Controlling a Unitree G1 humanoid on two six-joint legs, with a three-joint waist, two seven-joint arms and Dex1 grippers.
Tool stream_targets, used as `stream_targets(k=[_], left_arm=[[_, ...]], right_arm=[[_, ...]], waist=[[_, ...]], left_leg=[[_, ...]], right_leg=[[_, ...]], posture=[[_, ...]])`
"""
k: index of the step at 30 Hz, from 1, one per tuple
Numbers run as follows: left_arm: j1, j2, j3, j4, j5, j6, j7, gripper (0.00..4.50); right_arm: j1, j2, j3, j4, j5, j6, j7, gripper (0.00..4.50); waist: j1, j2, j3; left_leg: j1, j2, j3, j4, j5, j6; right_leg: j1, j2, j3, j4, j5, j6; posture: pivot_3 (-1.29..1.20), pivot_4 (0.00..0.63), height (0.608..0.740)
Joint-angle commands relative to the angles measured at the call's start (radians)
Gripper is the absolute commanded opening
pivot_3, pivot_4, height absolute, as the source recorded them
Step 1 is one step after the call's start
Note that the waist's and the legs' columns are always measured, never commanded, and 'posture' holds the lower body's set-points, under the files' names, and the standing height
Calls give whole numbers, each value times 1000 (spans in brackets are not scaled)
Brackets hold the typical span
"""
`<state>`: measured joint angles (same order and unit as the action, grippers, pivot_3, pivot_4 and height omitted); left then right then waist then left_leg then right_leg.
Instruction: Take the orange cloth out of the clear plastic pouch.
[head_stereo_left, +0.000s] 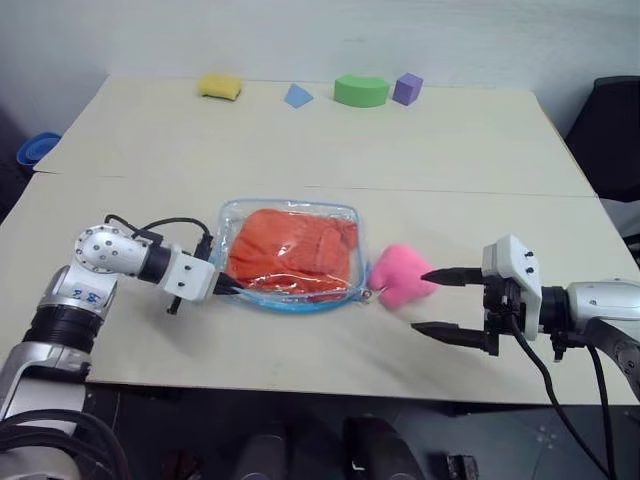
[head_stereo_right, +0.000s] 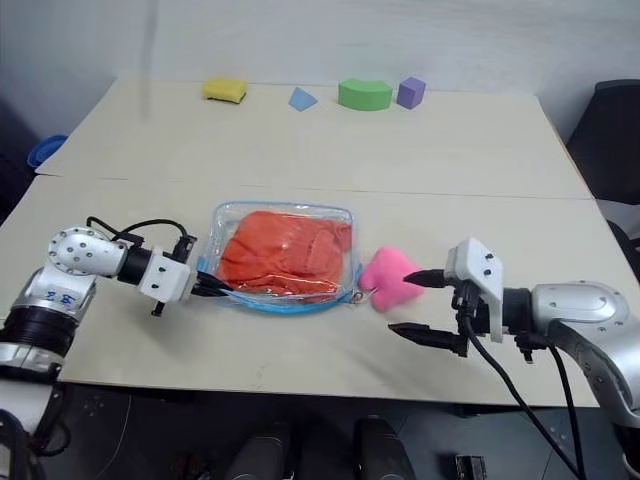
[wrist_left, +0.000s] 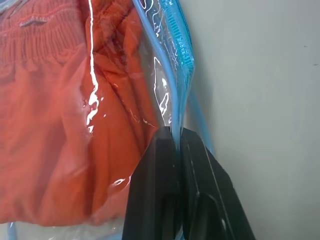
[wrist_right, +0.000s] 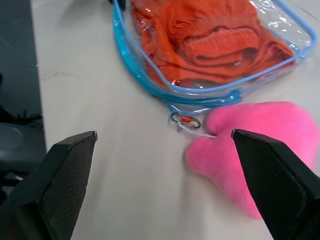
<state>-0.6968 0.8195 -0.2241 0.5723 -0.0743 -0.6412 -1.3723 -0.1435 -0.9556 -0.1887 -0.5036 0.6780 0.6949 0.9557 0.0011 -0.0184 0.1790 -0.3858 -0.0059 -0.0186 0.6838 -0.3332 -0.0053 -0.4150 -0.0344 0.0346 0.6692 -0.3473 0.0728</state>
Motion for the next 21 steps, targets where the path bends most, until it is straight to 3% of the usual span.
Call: stream_targets(k=[1, 5, 9, 13, 16, 21], left_arm=[[2, -2, 31, -51, -24, 135, 22, 258], [88, 26, 95, -220, -90, 333, 50, 1298], [178, 52, 186, -443, -220, 648, 112, 2581], [267, 87, 329, -707, -478, 1056, 203, 2581], [320, 90, 421, -851, -630, 1245, 282, 2581], [346, 31, 483, -947, -686, 1338, 439, 2622]], right_arm=[[18, 47, -77, -21, 3, 15, -106, 4500], [60, 126, -108, -60, 27, 65, -228, 4500], [95, 182, -82, -65, 2, 64, -291, 4500], [80, 264, -47, 5, -29, 50, -358, 4500], [57, 309, -31, 60, -43, 39, -369, 4500], [62, 315, -3, 104, -69, 3, -330, 2890]], waist=[[-1, 0, 0], [-6, 0, 0], [-5, 0, 0], [-7, 0, 0], [-8, 0, 0], [-3, 0, 0]], left_leg=[[0, 0, 0, 0, 0, 0], [0, 0, 0, 0, 1, -1], [0, 1, 0, 0, 0, -1], [0, 1, -1, 0, 0, 0], [0, 1, -1, 0, 0, 0], [1, 1, -1, 0, 0, 0]], right_leg=[[0, 0, 0, 2, 0, 0], [0, 0, 1, 5, 0, 0], [0, 0, 1, 6, 0, 0], [0, 0, 1, 7, 0, 0], [0, 0, 1, 7, 0, 0], [1, 0, 1, 5, 0, 0]], posture=[[0, 150, 740], [0, 150, 740], [0, 150, 740], [0, 150, 740], [0, 150, 740], [0, 150, 740]])
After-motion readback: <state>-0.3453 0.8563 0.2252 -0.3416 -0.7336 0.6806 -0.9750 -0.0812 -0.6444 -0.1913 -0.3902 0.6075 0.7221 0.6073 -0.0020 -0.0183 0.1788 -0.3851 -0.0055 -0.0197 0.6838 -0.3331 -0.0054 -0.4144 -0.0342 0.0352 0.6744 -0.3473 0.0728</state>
